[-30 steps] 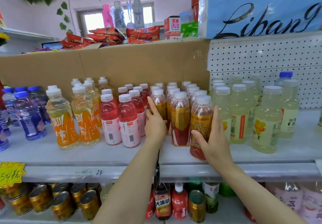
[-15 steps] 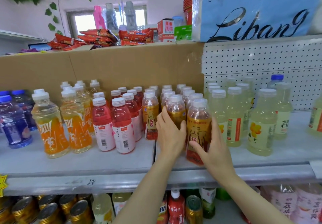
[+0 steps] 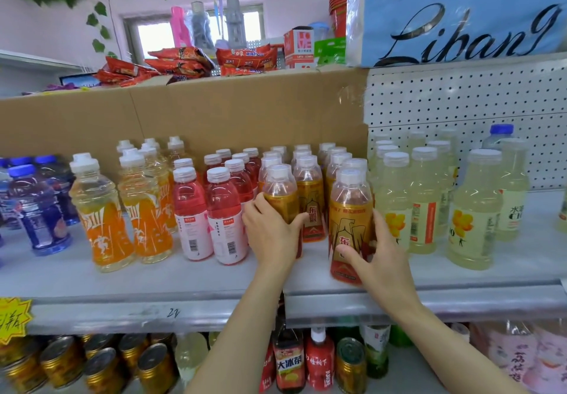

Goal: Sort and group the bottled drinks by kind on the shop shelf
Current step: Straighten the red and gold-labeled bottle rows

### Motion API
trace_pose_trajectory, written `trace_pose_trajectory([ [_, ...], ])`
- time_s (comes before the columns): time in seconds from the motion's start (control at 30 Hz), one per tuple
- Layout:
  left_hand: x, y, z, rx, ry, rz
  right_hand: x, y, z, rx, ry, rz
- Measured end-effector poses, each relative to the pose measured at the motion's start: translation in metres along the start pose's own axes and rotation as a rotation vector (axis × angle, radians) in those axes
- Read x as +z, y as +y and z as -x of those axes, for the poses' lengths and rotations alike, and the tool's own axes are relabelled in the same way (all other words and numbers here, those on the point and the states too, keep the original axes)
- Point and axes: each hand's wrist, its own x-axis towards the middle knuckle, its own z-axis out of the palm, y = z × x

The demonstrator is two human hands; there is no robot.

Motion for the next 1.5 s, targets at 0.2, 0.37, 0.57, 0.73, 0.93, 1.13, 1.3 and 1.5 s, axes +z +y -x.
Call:
trace_pose_trajectory([
  [0.2, -0.005, -0.013, 0.01, 0.006, -0.031, 0.135, 0.012, -0.007, 0.0, -0.009, -0.039, -0.058],
  [0.37, -0.014, -0.015, 0.023, 0.038, 0.015, 0.028, 0.025, -0.006, 0.002, -0.015, 0.002, -0.052],
  [0.57, -0.021, -0.02, 0.027, 0.1, -0.057, 0.019, 0.042, -0.012, -0.006, -0.011, -0.037, 0.073],
  [0.73, -0.025, -0.021, 0.03, 0.429, -0.09, -0.043, 0.038, -0.011, -0.002, -0.172, 0.06, 0.295],
  [0.93, -0.001, -0.007, 0.034, 0.406, -0.176, -0.267, 0.022, 0.001, -0.017, -0.218, -0.102, 0.68],
  [1.13, 0.005, -0.012, 0.03, 0.377, -0.193, -0.33, 0.041, 0.001, -0.023, -0.068, -0.103, 0.625],
  [1.3, 0.006, -0.003, 0.029, 0.344, -0.228, -0.367, 0.039, 0.0, -0.024, -0.094, -0.118, 0.58],
  [1.5, 0.006, -0.005, 0.03, 0.456, -0.06, -0.296, 0.02, 0.002, -0.019, -0.202, 0.005, 0.645],
])
